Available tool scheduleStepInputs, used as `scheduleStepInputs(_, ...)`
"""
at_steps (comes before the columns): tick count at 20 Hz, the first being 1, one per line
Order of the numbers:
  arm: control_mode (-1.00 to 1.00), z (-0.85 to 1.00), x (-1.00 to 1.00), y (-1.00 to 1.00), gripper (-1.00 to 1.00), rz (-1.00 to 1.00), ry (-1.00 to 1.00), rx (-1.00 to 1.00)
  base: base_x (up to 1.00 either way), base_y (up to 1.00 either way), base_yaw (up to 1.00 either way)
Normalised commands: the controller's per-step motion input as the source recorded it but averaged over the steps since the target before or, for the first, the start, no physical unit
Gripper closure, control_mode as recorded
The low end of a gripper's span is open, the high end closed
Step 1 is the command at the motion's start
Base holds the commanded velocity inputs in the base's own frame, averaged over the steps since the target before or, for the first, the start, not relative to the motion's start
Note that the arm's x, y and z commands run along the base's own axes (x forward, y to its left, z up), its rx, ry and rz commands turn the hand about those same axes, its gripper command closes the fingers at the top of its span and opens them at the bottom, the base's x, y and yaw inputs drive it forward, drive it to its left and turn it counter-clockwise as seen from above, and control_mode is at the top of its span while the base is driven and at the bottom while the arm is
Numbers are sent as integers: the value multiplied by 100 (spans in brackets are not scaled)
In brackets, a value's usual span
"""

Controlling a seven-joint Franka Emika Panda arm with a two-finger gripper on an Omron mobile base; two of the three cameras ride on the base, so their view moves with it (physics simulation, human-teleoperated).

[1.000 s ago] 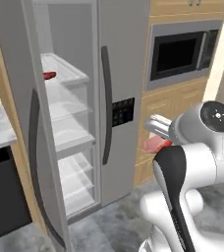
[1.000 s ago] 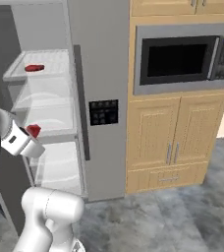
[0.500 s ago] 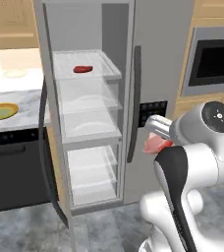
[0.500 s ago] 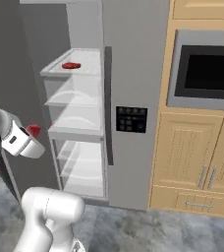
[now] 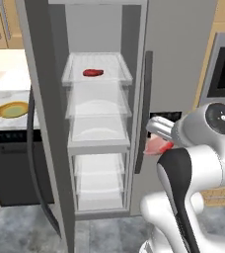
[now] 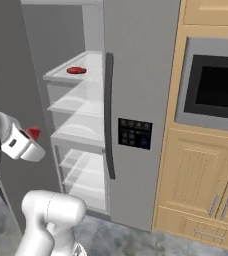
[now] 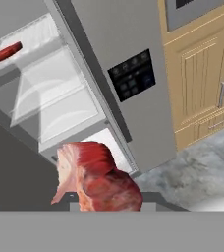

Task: Place the steak on the counter behind the older steak on the same shelf of the fridge to maintain FIFO order. Close the fridge door when finished.

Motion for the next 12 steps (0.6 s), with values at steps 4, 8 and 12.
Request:
scheduleStepInputs(4, 100, 0, 0, 0, 100, 0, 0, 0, 67, 0, 0)
scheduleStepInputs(8, 100, 0, 0, 0, 100, 0, 0, 0, 62, 8, 0)
scheduleStepInputs(12, 100, 0, 0, 0, 100, 0, 0, 0, 32, 3, 0)
